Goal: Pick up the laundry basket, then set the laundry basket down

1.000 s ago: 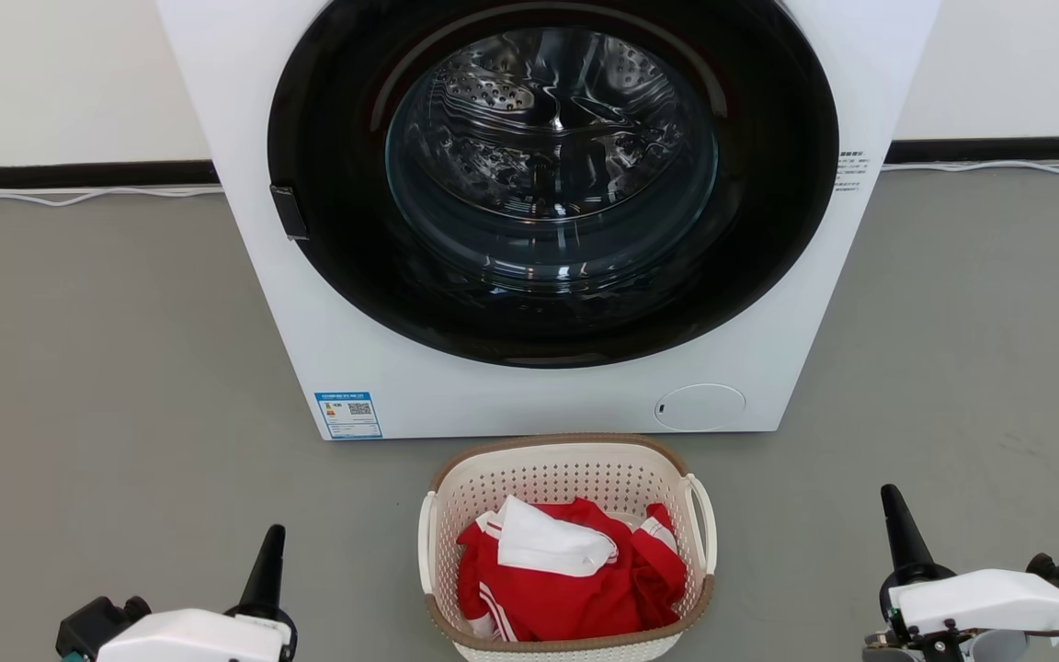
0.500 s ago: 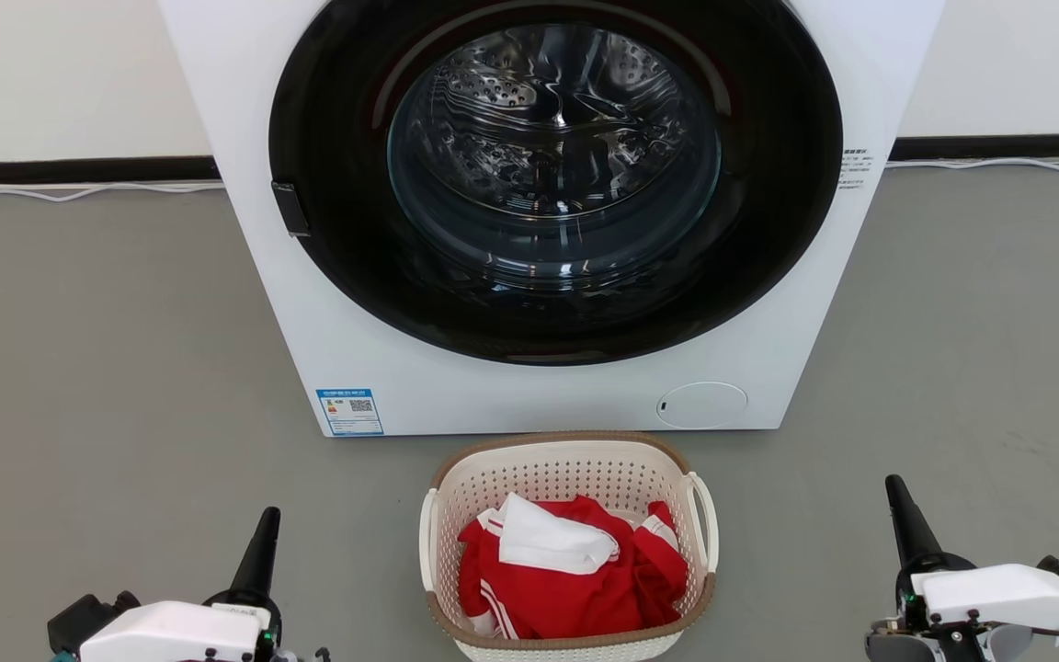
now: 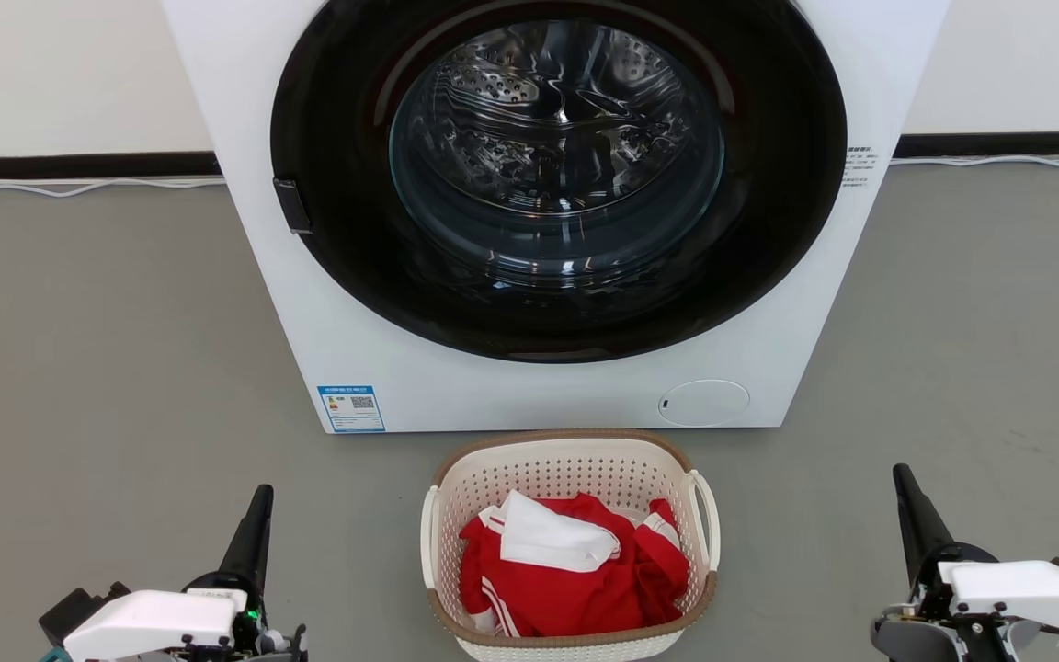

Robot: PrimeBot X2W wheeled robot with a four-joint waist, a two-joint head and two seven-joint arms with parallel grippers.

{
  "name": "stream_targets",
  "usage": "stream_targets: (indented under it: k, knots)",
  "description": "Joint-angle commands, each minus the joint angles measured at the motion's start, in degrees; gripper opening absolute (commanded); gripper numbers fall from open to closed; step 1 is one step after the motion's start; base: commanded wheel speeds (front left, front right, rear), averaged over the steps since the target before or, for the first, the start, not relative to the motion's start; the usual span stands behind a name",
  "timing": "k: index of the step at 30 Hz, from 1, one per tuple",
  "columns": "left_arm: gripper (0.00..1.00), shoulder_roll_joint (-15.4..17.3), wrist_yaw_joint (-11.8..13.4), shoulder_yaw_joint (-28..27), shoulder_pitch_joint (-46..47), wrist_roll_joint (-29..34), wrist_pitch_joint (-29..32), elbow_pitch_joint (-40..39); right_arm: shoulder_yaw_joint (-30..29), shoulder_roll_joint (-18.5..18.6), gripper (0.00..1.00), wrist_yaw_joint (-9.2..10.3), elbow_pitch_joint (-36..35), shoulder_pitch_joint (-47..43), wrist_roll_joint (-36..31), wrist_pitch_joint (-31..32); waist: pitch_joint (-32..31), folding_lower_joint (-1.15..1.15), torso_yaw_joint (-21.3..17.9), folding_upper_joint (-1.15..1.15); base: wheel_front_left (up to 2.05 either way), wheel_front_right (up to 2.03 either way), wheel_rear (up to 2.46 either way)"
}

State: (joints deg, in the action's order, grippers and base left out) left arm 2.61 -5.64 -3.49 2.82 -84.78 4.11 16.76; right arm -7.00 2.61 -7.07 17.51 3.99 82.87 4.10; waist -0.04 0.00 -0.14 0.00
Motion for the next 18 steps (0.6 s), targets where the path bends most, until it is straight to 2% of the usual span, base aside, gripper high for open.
stream_targets:
  k: [1,11,18]
  knots:
    - [0.00,0.5,-0.9,-1.9,2.9,-1.6,0.6,-1.9,1.0,0.3,0.00,-0.38,-2.1,2.2,2.0,0.7,0.0,0.00,0.0,0.00,0.00,0.00,0.00]
    - [0.00,0.3,-1.8,-3.0,3.4,-7.2,2.3,-2.7,0.5,0.3,0.00,-0.42,-3.4,2.2,9.0,2.3,0.2,0.00,0.1,0.00,0.00,0.00,0.00]
    - [0.00,0.3,-1.8,-3.1,3.4,-7.4,2.4,-2.7,0.5,0.3,0.00,-0.42,-3.5,2.2,9.3,2.4,0.2,0.00,0.1,0.00,0.00,0.00,0.00]
